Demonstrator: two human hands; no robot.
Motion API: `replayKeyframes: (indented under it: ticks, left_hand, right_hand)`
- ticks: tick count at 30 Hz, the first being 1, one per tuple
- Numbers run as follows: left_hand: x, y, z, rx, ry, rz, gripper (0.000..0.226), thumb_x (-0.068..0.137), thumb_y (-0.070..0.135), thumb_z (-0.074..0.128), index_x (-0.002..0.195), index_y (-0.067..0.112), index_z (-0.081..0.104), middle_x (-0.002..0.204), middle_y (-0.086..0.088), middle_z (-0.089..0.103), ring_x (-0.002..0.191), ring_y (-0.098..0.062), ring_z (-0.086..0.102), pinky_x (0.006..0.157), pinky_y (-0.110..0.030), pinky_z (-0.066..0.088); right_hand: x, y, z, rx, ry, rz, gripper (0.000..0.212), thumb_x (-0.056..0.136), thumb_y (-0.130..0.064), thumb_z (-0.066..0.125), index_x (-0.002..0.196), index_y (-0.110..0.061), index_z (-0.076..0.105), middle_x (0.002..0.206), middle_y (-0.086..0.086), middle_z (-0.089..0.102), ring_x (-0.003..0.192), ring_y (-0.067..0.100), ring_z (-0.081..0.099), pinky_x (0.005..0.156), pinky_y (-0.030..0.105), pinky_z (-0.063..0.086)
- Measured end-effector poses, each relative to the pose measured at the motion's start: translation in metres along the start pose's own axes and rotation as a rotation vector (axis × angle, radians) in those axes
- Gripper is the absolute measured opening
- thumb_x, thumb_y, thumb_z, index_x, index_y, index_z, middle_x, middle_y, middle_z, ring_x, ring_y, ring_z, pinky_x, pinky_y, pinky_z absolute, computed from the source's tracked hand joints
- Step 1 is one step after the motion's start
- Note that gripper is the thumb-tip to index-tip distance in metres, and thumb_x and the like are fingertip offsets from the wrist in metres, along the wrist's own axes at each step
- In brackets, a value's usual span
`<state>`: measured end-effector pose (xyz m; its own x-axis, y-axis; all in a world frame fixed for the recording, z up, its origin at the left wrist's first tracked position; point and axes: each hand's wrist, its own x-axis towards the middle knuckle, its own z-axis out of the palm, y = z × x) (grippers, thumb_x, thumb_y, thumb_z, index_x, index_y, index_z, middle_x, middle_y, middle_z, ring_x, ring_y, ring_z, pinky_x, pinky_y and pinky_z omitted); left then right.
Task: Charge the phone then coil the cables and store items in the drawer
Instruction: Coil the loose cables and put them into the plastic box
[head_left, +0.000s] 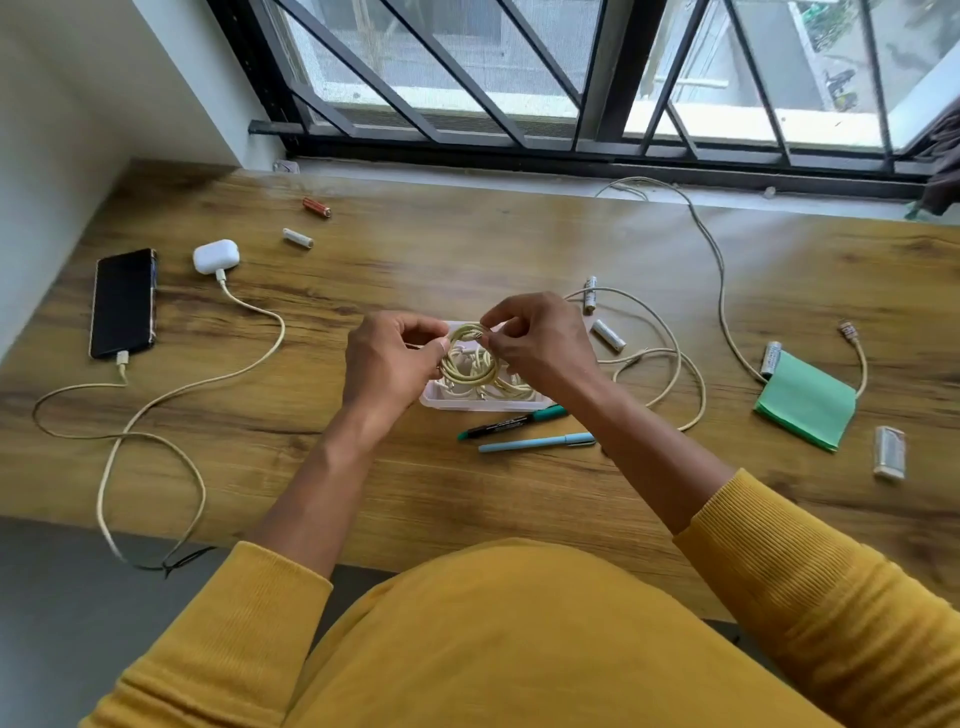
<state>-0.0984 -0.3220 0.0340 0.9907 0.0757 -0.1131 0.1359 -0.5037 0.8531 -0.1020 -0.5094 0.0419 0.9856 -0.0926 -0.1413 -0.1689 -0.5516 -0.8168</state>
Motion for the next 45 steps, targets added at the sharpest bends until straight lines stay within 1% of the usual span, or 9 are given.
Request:
replayKeyframes:
  ticks: [4, 7, 14, 18, 21, 25, 33, 37, 45]
  left_hand:
    - [0.0, 0.001, -0.001, 0.251, 0.013, 0.111, 0.014, 0.09, 0.017, 0.082, 0.105, 0.017, 0.084, 0.095, 0.002, 0.081, 0.083, -0.012, 0.076, 0.08, -0.031, 0.064]
    - [0.0, 0.005, 0.002, 0.401, 0.032, 0.147, 0.014, 0.094, 0.02, 0.078, 0.107, 0.02, 0.083, 0.102, 0.001, 0.082, 0.089, -0.016, 0.075, 0.071, -0.018, 0.05]
    - [0.004, -0.004, 0.013, 0.559, 0.1, 0.254, 0.013, 0.094, 0.022, 0.078, 0.106, 0.023, 0.083, 0.104, -0.002, 0.079, 0.103, -0.026, 0.06, 0.076, -0.029, 0.039]
    - [0.004, -0.011, 0.014, 0.626, 0.063, 0.221, 0.017, 0.089, 0.023, 0.084, 0.105, 0.024, 0.081, 0.103, 0.004, 0.047, 0.096, -0.015, 0.041, 0.071, -0.027, 0.038]
    - [0.002, -0.016, 0.012, 0.634, 0.055, 0.21, 0.017, 0.089, 0.024, 0.085, 0.105, 0.023, 0.082, 0.101, 0.004, 0.04, 0.095, -0.017, 0.045, 0.069, -0.029, 0.04]
    - [-0.001, -0.014, 0.014, 0.632, 0.053, 0.191, 0.016, 0.092, 0.021, 0.081, 0.107, 0.022, 0.08, 0.1, 0.002, 0.047, 0.096, -0.024, 0.057, 0.067, -0.032, 0.04]
    - [0.004, -0.003, 0.006, 0.548, 0.054, 0.151, 0.015, 0.098, 0.027, 0.07, 0.109, 0.024, 0.081, 0.109, -0.001, 0.075, 0.093, -0.024, 0.071, 0.071, -0.028, 0.043]
    - [0.002, 0.001, 0.002, 0.478, 0.045, 0.194, 0.018, 0.099, 0.031, 0.069, 0.109, 0.024, 0.082, 0.104, 0.003, 0.078, 0.085, -0.014, 0.067, 0.071, -0.025, 0.042]
    - [-0.009, 0.029, 0.023, 0.364, -0.094, 0.315, 0.017, 0.098, 0.029, 0.069, 0.108, 0.026, 0.082, 0.094, 0.01, 0.077, 0.071, -0.003, 0.062, 0.066, -0.019, 0.043]
  right_hand:
    - [0.006, 0.002, 0.016, -0.056, 0.026, -0.015, 0.015, 0.087, -0.018, 0.083, 0.102, -0.019, 0.083, 0.081, 0.004, 0.078, 0.07, 0.019, 0.074, 0.072, 0.046, 0.064]
    - [0.008, 0.005, 0.025, -0.144, 0.041, -0.045, 0.016, 0.087, -0.015, 0.081, 0.103, -0.016, 0.083, 0.083, 0.004, 0.078, 0.074, 0.018, 0.073, 0.076, 0.042, 0.063]
    - [0.004, 0.014, 0.034, -0.175, 0.068, -0.034, 0.016, 0.089, -0.02, 0.081, 0.104, -0.014, 0.081, 0.087, 0.004, 0.079, 0.08, 0.02, 0.073, 0.079, 0.043, 0.061]
    - [0.004, 0.013, 0.038, -0.201, 0.068, -0.055, 0.022, 0.089, -0.028, 0.083, 0.105, -0.014, 0.082, 0.092, 0.005, 0.077, 0.086, 0.023, 0.071, 0.081, 0.044, 0.059]
    - [0.005, 0.015, 0.044, -0.261, 0.072, -0.06, 0.019, 0.092, -0.029, 0.08, 0.108, -0.018, 0.081, 0.093, 0.001, 0.068, 0.09, 0.021, 0.066, 0.077, 0.037, 0.052]
    - [0.002, 0.015, 0.047, -0.277, 0.072, -0.066, 0.016, 0.096, -0.027, 0.076, 0.109, -0.019, 0.081, 0.097, 0.001, 0.067, 0.085, 0.014, 0.058, 0.07, 0.028, 0.039]
    - [-0.008, 0.024, 0.041, -0.247, 0.113, -0.165, 0.018, 0.098, -0.017, 0.071, 0.112, -0.012, 0.081, 0.1, 0.009, 0.073, 0.091, 0.022, 0.063, 0.08, 0.036, 0.05]
    - [-0.019, 0.032, 0.035, -0.167, 0.229, -0.208, 0.017, 0.095, -0.014, 0.071, 0.109, -0.011, 0.081, 0.096, 0.007, 0.074, 0.085, 0.02, 0.068, 0.076, 0.043, 0.058]
    - [-0.023, 0.044, -0.005, -0.14, 0.356, -0.154, 0.014, 0.091, -0.019, 0.067, 0.098, -0.02, 0.079, 0.088, -0.003, 0.074, 0.072, 0.014, 0.067, 0.071, 0.044, 0.057]
